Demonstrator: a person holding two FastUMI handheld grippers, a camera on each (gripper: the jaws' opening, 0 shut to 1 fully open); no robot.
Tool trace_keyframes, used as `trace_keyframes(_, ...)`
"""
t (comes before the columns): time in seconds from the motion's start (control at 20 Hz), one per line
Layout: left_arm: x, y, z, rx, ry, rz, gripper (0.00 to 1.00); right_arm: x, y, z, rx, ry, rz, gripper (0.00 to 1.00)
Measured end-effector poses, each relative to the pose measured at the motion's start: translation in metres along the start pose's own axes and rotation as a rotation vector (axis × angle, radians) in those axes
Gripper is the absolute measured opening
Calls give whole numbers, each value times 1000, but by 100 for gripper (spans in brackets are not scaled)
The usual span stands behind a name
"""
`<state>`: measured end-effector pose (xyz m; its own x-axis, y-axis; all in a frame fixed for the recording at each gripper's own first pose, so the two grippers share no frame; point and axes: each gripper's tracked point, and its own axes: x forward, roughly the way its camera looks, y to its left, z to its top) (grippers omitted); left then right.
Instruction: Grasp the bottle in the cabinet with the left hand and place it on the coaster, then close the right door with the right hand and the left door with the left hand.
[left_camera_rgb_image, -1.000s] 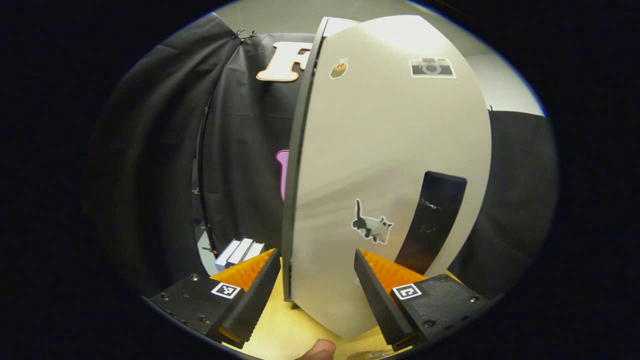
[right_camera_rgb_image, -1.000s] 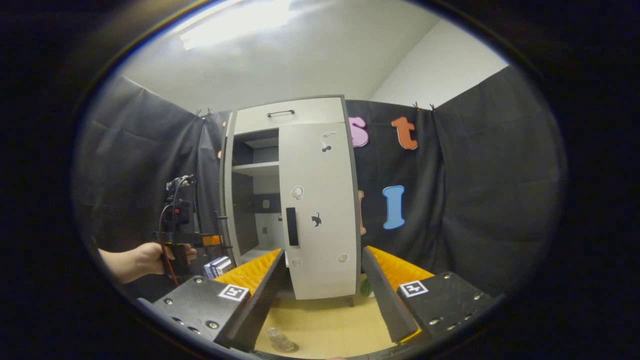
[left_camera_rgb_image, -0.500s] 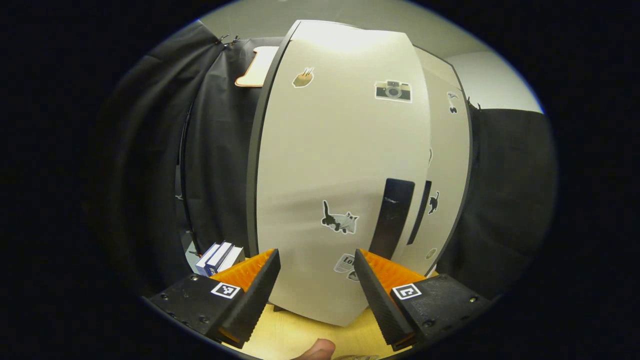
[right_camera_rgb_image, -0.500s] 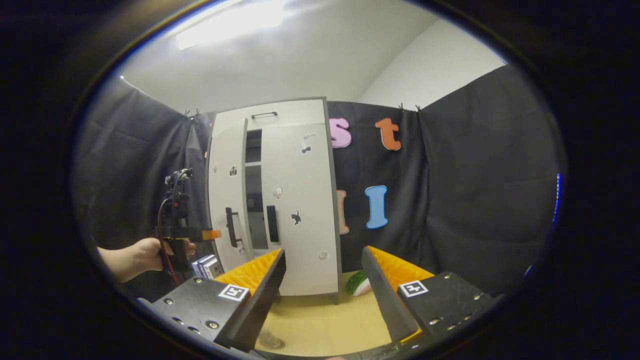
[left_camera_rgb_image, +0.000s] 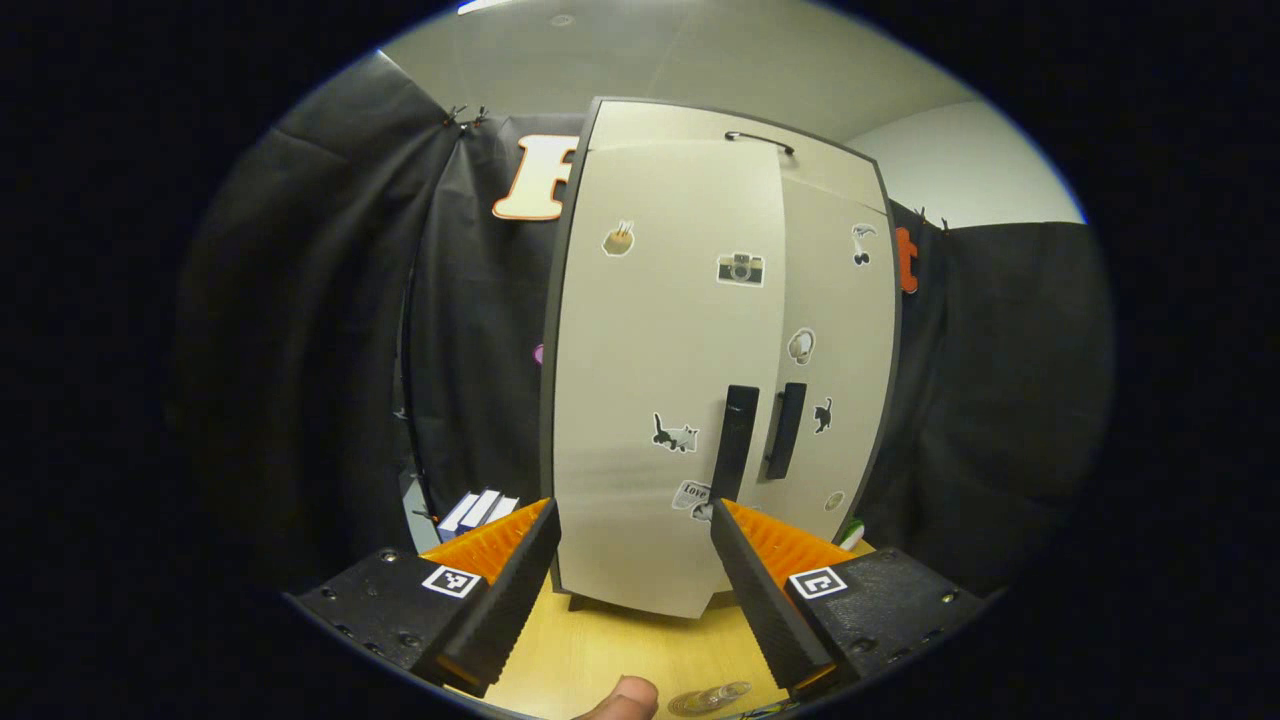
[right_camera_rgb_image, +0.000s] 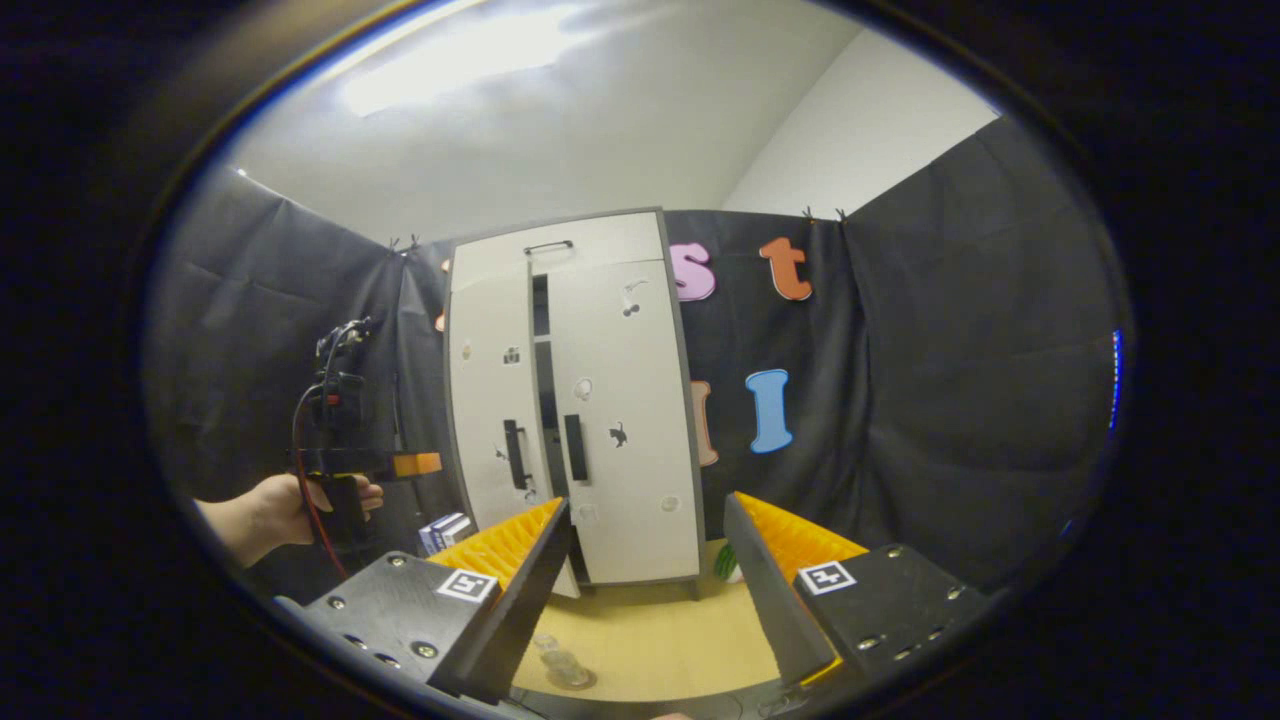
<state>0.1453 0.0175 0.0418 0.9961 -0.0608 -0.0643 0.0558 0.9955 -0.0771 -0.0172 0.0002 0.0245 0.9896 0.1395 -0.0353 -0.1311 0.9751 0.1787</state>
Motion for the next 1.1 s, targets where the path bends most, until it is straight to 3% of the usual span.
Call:
trace_keyframes(0.3,-70,1,8,29,-36,-4,92,-25,12,6,35,-11,24,94)
trace_keyframes(0.35,-79,1,7,36,-38,-3,96,-27,13,5,37,-12,27,89)
trace_keyframes(0.4,-90,2,5,38,-40,3,96,-29,15,4,36,-10,26,94)
trace_keyframes(0.5,-107,5,5,29,-47,20,92,-32,15,4,28,-17,18,94)
trace_keyframes(0.55,-114,2,5,27,-48,14,96,-32,18,3,29,-16,22,94)
trace_keyframes(0.65,-130,-3,4,33,-54,2,92,-34,21,0,29,-15,23,89)
trace_keyframes(0.7,-136,-3,1,33,-55,8,92,-34,21,0,25,-16,21,94)
trace_keyframes(0.8,-152,-6,-12,19,-43,19,96,-35,22,-5,17,-9,18,89)
trace_keyframes(0.85,-159,-7,-19,15,-39,27,96,-36,22,-7,3,-14,19,94)
trace_keyframes(1.1,-179,-23,-54,19,-2,14,96,-40,26,-19,-55,-19,25,94)
